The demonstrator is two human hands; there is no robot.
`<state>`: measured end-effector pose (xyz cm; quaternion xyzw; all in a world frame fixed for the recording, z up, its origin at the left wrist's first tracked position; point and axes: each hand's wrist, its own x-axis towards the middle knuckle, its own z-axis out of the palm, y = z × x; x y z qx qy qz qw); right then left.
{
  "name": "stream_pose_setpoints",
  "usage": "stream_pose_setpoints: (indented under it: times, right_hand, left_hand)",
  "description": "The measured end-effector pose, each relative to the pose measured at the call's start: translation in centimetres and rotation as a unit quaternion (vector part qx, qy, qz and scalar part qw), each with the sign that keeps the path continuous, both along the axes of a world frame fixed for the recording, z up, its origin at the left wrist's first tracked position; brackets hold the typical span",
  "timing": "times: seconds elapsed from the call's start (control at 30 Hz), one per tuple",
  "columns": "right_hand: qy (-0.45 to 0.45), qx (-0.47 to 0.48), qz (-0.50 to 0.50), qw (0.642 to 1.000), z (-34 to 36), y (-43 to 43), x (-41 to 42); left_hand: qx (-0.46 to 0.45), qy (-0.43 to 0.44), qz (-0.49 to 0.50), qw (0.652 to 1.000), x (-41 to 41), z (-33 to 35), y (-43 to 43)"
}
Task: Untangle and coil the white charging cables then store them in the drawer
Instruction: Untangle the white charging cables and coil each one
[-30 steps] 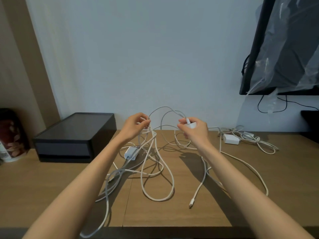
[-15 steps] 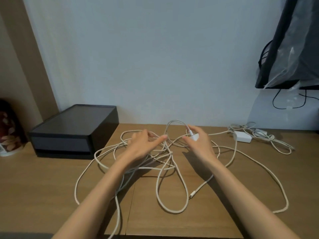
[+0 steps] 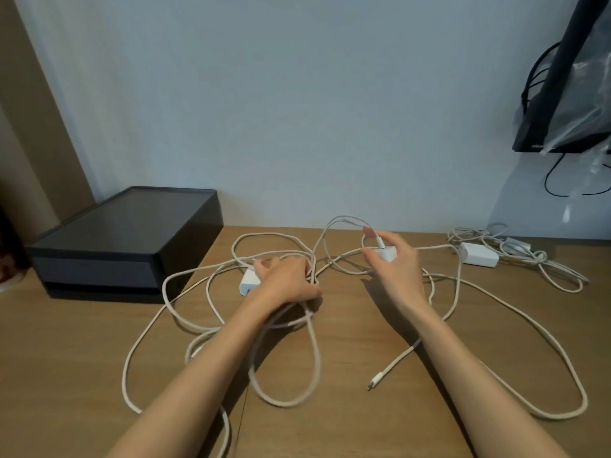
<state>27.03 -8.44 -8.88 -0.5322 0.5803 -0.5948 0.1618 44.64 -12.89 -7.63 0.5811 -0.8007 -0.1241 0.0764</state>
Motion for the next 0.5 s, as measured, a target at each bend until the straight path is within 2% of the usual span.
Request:
stream_pose_setpoints:
  times: [0.07,0.13,0.27,0.5]
  right_hand:
    - [-0.018,-0.015,-0.018,1.000,0.1,0.0,-0.4]
    - [-0.036,-0.032,-0.044,0.998,0.3,0.0,-0.7]
    - [-0.049,-0.045,-0.066,0.996,0.9,0.2,-1.0]
    - [0.081,0.000,0.008,0.997,0.9,0.9,-1.1]
  left_hand:
    - [-0.014,-0.018,-0.061,0.998,0.8,0.3,-0.5]
    - [0.011,-0.009,-0.131,0.991,1.8,0.6,-0.9]
    - [0.058,0.090,-0.177,0.978,3.0,2.0,-0.3]
    - [0.028,0.168,-0.192,0.967,4.0,0.7,0.1]
